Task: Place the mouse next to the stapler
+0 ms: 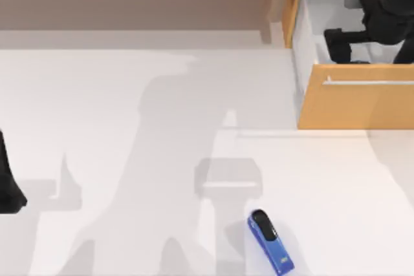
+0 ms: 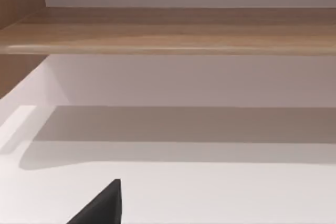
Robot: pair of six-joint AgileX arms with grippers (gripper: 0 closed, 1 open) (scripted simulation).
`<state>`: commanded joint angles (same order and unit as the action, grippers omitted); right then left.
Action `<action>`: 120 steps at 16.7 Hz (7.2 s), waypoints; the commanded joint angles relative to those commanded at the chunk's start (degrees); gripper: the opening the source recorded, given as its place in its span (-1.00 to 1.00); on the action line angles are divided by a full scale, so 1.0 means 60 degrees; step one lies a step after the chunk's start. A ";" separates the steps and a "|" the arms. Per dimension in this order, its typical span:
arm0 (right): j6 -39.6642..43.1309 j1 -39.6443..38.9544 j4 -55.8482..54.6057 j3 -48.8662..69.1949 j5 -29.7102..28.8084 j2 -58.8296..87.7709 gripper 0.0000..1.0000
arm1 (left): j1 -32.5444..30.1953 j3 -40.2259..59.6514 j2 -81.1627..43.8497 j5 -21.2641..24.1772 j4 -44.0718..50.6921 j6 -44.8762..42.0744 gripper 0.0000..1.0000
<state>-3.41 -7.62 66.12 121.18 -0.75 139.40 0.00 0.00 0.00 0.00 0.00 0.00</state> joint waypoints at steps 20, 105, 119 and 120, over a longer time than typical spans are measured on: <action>0.0005 0.0009 -0.0362 -0.0151 0.0001 0.0205 -0.81 | 0.0000 0.0000 0.0000 0.0000 0.0000 0.0000 1.00; -0.5492 -0.4966 -0.3781 -1.2371 -0.0478 -0.8413 -0.70 | 0.0000 0.0000 0.0000 0.0000 0.0000 0.0000 1.00; -0.5492 -0.4966 -0.3781 -1.2371 -0.0478 -0.8413 1.00 | 0.0000 0.0000 0.0000 0.0000 0.0000 0.0000 1.00; -0.5492 -0.4966 -0.3781 -1.2371 -0.0478 -0.8413 1.00 | 0.0000 0.0000 0.0000 0.0000 0.0000 0.0000 1.00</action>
<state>-36.36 -37.42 43.43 46.95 -3.62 88.92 0.00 0.00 0.00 0.00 0.00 0.00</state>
